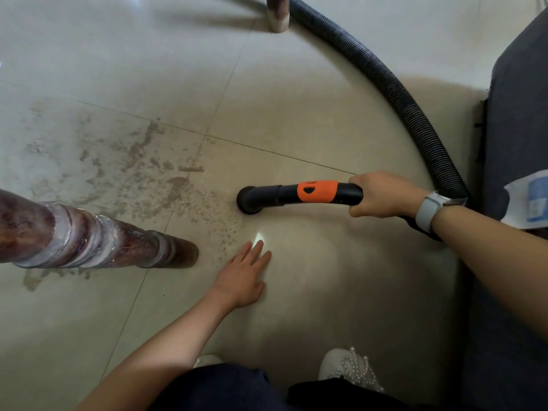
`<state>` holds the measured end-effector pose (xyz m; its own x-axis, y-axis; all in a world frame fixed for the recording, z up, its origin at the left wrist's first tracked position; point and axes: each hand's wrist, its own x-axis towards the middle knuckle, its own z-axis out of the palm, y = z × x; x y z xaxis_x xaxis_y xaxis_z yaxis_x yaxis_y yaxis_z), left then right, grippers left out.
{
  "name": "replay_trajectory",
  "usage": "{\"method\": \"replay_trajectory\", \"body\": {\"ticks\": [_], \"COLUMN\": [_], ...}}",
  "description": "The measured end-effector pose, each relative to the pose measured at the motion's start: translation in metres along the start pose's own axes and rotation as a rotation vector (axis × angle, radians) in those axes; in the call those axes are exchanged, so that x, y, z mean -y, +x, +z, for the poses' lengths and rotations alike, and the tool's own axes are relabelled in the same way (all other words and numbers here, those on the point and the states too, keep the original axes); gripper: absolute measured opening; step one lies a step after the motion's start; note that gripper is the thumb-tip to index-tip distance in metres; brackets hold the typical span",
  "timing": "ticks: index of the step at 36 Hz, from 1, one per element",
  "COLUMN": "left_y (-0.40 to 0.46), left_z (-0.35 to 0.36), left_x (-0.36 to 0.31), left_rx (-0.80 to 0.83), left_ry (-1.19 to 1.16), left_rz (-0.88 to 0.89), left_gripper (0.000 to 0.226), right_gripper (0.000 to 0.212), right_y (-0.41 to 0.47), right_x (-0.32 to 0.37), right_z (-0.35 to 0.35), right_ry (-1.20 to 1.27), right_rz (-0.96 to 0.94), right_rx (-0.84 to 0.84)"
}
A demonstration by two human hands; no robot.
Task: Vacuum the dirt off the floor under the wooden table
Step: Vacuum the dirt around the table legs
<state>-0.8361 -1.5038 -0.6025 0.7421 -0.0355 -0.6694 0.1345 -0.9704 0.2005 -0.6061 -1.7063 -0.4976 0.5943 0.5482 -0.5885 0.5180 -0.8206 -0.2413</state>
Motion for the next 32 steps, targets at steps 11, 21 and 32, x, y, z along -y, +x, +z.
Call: {"method": "replay_trajectory", "body": {"ticks": [11,21,32], "left_y": [-0.011,-0.019,-0.027], "left_z": [-0.001,0.006,0.015], "left_x": [-0.004,-0.001,0.007], "left_rx": [0.033,0.046,0.012], "left_ry": [-0.005,-0.047,-0.061], "left_rz": [-0.012,-0.030,-0.013], "left_gripper": [0.065,0.064,0.062], "right_gripper": [0.018,0.017,0.018], "right_y": [-0.013,-0.018,-0.015], "right_x": [-0.007,0.002,0.023], "right_z": [0.005,0.002,0.009], "right_ry": [-0.073,-0.139,-0.132], "right_rz": [0.023,-0.040,-0.104], "right_rx": [-0.083,-0.036,0.008]}}
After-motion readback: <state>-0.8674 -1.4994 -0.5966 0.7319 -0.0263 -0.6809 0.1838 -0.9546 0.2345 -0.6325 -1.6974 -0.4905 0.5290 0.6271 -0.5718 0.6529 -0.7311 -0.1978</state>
